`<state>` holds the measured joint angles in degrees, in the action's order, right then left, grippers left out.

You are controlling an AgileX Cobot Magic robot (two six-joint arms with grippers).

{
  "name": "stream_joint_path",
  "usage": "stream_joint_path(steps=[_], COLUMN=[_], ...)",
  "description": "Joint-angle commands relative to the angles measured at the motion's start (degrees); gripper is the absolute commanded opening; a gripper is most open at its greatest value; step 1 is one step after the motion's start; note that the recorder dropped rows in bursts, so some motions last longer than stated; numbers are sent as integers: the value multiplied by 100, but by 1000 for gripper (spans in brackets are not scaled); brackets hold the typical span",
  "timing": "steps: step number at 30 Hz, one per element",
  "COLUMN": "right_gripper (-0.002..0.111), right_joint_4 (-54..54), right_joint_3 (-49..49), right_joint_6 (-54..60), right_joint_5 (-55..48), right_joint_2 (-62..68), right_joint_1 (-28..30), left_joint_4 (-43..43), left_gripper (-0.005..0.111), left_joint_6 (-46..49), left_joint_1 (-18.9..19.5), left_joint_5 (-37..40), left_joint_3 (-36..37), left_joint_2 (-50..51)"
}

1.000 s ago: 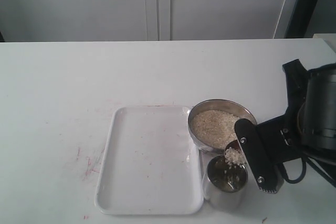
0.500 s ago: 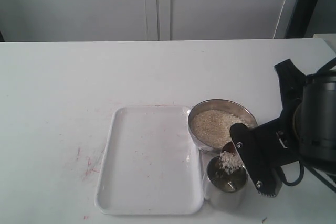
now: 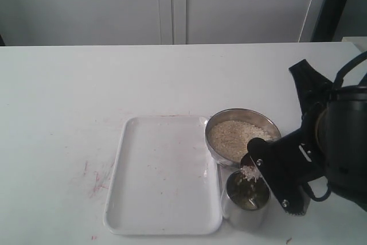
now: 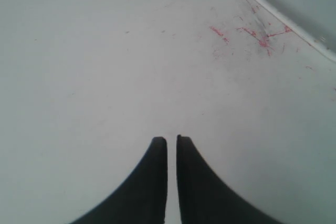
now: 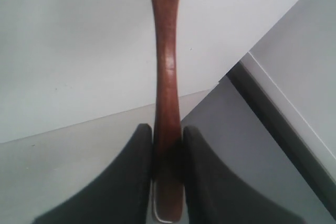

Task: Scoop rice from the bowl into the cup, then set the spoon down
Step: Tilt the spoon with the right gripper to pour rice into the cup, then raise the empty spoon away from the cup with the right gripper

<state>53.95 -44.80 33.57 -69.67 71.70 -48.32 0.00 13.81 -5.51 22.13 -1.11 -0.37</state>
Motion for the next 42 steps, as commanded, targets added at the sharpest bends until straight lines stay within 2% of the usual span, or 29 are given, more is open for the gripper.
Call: stream_joint_path(steps=[1, 13, 24, 28, 38, 42], right_gripper=[0, 0, 0, 0, 0, 0], right_joint_4=[298, 137, 549, 295, 1318, 1176], right_joint_3=[16, 26, 26, 26, 218, 218], right_joint_6=[86, 228, 241, 381, 180, 167], right_joint_5=[-29, -29, -29, -29, -29, -29], right_joint_2=[7, 7, 7, 37, 37, 37], right_joint_1=[-25, -39, -195, -195, -195, -195], left_joint_4=[-32, -32, -32, -32, -32, -32], left_gripper=[14, 14, 14, 14, 14, 14], left_joint_6=[-33, -33, -33, -33, -33, -33], left_joint_1=[-42, -42, -42, -42, -42, -42], left_joint_5=[277, 277, 277, 277, 277, 277], left_joint_3=[53, 53, 53, 53, 53, 53], left_joint_2=[37, 37, 37, 37, 37, 37])
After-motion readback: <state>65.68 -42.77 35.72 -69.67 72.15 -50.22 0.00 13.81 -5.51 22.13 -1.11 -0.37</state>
